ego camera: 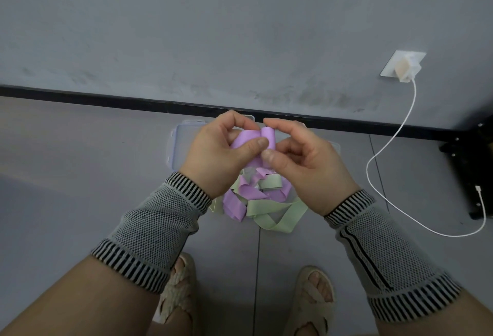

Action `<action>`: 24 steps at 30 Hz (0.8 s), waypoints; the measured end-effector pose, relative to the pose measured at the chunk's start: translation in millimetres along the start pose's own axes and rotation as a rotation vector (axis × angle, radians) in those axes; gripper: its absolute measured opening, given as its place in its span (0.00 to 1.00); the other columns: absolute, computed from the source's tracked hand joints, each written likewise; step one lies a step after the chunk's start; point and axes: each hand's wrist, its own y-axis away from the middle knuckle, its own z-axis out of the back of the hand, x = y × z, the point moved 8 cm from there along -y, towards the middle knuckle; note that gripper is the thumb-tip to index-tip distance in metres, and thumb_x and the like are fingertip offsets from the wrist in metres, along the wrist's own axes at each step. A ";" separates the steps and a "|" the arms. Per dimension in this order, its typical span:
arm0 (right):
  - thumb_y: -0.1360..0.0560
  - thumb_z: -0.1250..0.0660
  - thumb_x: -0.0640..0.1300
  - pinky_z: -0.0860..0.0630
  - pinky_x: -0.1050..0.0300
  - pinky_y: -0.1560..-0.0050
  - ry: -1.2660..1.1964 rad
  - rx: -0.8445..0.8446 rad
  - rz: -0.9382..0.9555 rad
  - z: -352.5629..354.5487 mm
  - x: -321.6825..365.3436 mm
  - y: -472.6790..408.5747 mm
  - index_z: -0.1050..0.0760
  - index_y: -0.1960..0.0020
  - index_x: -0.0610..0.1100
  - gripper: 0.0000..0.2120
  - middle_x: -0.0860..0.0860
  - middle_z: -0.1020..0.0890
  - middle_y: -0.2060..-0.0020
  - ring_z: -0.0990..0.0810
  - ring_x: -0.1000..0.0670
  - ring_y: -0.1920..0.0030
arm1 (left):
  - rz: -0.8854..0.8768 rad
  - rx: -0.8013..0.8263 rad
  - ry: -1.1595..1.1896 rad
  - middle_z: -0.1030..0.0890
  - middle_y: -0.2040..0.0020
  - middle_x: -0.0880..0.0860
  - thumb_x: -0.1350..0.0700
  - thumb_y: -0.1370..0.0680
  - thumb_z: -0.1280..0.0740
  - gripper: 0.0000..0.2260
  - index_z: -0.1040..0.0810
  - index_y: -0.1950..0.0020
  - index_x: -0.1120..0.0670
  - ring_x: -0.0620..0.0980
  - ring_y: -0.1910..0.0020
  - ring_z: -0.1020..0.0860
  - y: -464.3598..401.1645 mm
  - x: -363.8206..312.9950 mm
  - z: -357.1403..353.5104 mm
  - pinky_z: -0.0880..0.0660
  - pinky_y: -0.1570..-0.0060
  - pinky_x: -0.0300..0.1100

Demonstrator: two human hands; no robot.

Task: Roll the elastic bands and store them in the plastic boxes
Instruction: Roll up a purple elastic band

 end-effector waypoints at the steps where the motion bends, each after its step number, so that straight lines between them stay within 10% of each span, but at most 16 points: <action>1: 0.27 0.31 0.42 0.21 0.56 0.51 -0.026 0.022 0.001 -0.8 -0.3 0.3 0.28 0.43 0.62 0.19 0.48 0.17 0.62 0.18 0.48 0.58 | 0.000 0.001 0.006 0.17 0.61 0.62 0.58 0.29 0.27 0.07 0.24 0.55 0.54 0.61 0.60 0.18 -0.1 0.3 0.5 0.21 0.56 0.54; 5: 0.27 0.32 0.34 0.20 0.44 0.49 -0.050 0.038 0.015 -0.4 0.5 0.0 0.27 0.44 0.59 0.21 0.42 0.18 0.65 0.19 0.38 0.60 | 0.005 0.033 0.008 0.17 0.62 0.60 0.60 0.28 0.28 0.07 0.24 0.53 0.54 0.58 0.62 0.18 -0.1 1.1 -1.6 0.21 0.57 0.52; 10: 0.29 0.29 0.34 0.24 0.58 0.61 0.001 0.010 0.033 -0.5 0.7 -1.5 0.26 0.47 0.57 0.20 0.47 0.22 0.69 0.23 0.50 0.67 | 0.001 0.025 0.005 0.17 0.60 0.63 0.61 0.28 0.28 0.06 0.23 0.53 0.56 0.62 0.60 0.18 0.2 -0.5 -2.2 0.20 0.55 0.55; 19: 0.26 0.35 0.40 0.20 0.50 0.51 -0.021 0.034 0.006 0.7 -3.1 -1.4 0.27 0.43 0.61 0.18 0.45 0.18 0.64 0.19 0.51 0.62 | 0.013 0.066 0.042 0.16 0.59 0.60 0.62 0.27 0.29 0.06 0.23 0.53 0.55 0.55 0.60 0.18 -0.8 2.2 -3.1 0.20 0.54 0.50; 24: 0.23 0.37 0.34 0.21 0.47 0.54 -0.001 0.021 0.014 3.8 -1.8 -1.7 0.26 0.43 0.58 0.19 0.49 0.21 0.69 0.22 0.50 0.65 | 0.017 0.035 -0.049 0.18 0.68 0.50 0.58 0.27 0.29 0.08 0.24 0.51 0.51 0.43 0.74 0.24 -4.2 3.4 6.1 0.28 0.71 0.37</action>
